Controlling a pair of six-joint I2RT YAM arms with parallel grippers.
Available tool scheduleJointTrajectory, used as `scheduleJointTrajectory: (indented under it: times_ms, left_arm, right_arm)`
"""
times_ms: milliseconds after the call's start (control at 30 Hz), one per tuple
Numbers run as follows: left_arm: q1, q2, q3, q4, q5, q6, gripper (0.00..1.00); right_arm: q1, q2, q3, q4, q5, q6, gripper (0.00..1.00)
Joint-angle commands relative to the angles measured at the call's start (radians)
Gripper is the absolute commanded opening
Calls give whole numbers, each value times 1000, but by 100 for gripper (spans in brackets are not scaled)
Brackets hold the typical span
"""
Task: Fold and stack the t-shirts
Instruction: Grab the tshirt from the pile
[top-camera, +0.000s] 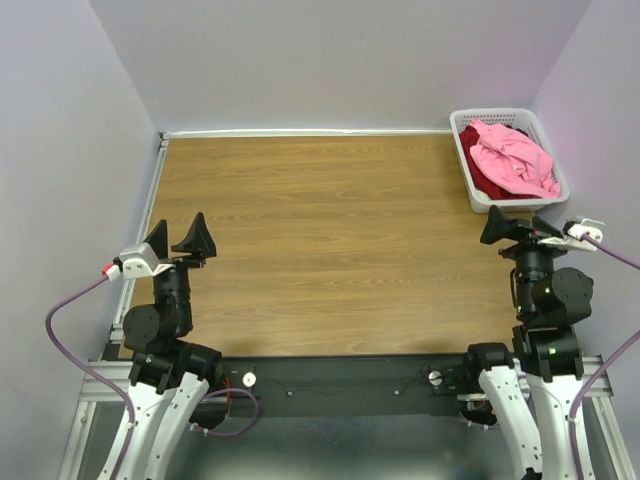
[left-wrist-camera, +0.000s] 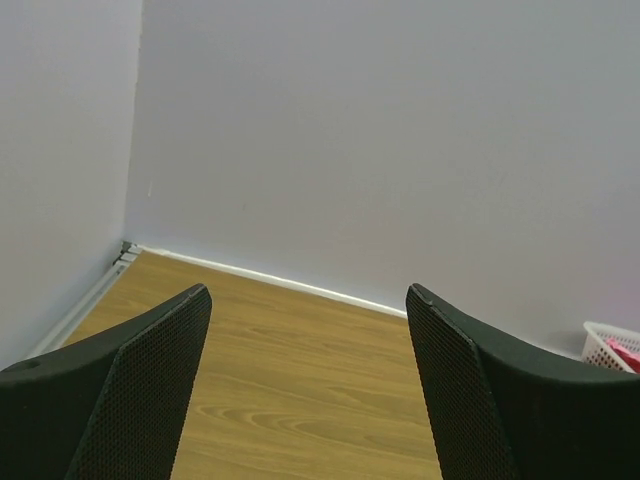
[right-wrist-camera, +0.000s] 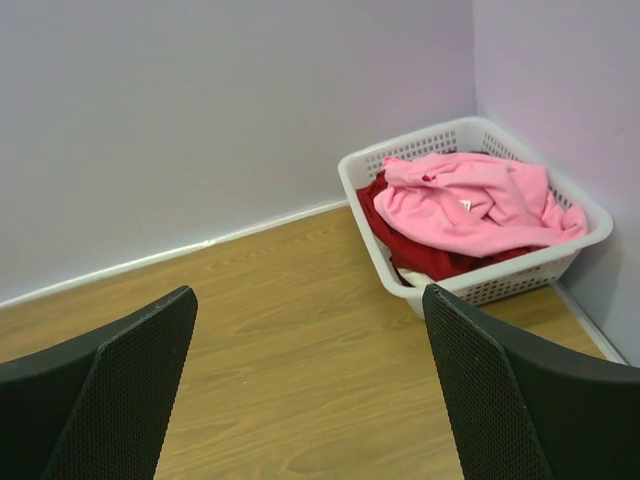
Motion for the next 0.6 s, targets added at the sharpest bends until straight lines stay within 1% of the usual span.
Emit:
scheduleJointTrajectory:
  times_ms: [0,67,100,167,200,233,267,333,367,400,433,467,533,567]
  left_arm:
    - [7,27,-11,44,15,-1,88]
    - [5,42,-18,45,33,-21,90]
    - [7,47,-19,44,43,-24,90]
    - [7,61,-12,34,82,-34,91]
    - [7,68,-12,30,95,-40,91]
    - [5,70,-12,28,105,-43,93]
    - [7,66,-15,30,116,-47,96]
    - [4,50,-26,37,106,-60,97]
    - [1,41,-52,42,77,-76,97]
    - [1,29,-69,41,54,-99,97]
    - [-5,13,-83,31,25,-159,97]
    - [-9,9,-80,22,-2,-168,97]
    - [-16,3,-71,8,12,-150,97]
    - [-19,0,-74,10,18,-140,97]
  right_arm:
    - [1,79,13,-13,-27,17,100]
    - [3,134,20,3,-39,36,100]
    - [3,198,31,11,-39,56,100]
    - [3,271,52,28,-25,76,100]
    - [3,364,84,34,-18,86,100]
    - [3,409,108,34,-5,93,100]
    - [1,516,166,34,28,111,100]
    - [1,619,227,33,56,125,100]
    - [3,666,265,34,79,132,100]
    - [1,709,295,36,82,134,100]
    - [1,807,360,37,116,142,100]
    - [1,854,391,39,131,149,100]
    - [1,955,457,39,206,172,100]
    - [-2,1054,517,39,272,178,100]
